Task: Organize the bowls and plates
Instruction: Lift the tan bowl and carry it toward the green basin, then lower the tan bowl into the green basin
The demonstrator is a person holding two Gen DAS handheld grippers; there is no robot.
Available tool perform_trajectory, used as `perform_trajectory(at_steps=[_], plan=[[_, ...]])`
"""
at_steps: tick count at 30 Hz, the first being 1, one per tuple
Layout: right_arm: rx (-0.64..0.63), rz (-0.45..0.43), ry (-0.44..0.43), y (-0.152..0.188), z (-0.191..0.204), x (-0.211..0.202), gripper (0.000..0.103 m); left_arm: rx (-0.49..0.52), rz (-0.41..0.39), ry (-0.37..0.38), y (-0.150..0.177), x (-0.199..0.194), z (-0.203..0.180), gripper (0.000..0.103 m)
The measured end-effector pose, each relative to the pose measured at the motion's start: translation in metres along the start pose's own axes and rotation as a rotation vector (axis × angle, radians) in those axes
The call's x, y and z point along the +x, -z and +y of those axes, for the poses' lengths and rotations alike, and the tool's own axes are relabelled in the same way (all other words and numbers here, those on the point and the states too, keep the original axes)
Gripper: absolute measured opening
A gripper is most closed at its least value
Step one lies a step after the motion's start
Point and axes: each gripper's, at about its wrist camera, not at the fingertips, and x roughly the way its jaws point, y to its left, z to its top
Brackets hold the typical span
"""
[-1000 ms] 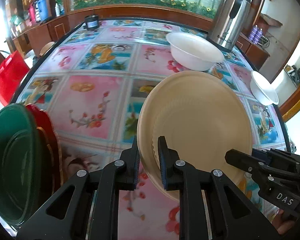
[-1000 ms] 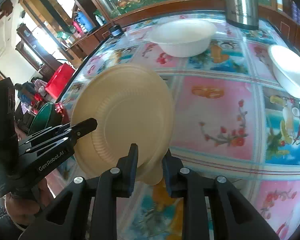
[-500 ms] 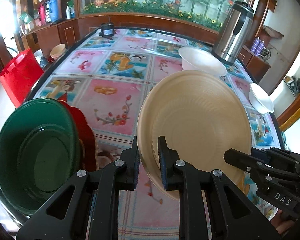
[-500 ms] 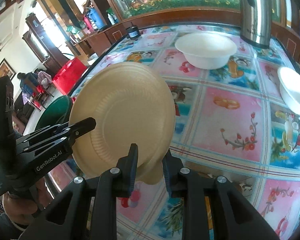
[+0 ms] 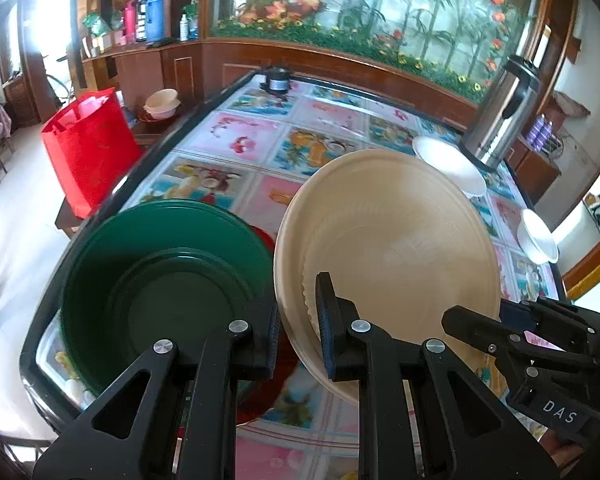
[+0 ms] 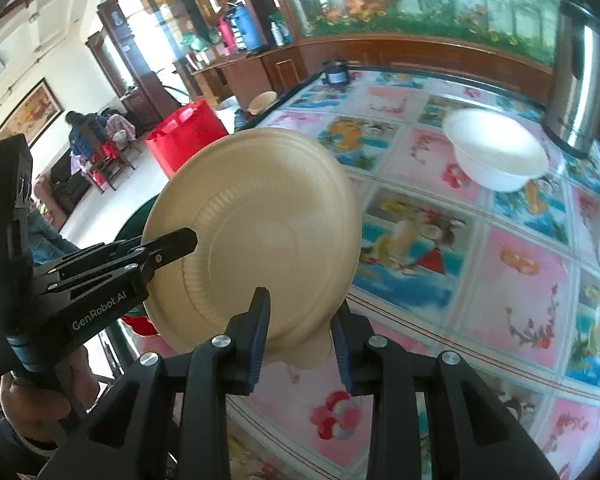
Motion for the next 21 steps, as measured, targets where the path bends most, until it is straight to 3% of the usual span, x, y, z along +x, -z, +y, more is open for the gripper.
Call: perform_trajectory(at_steps=[21], plan=[[-0.157, 0.048, -0.075, -0.04, 0.089, 0.041, 0.031, -0.14, -0.052, -0.055, 0.0, -0.041, 0.101, 0.017]])
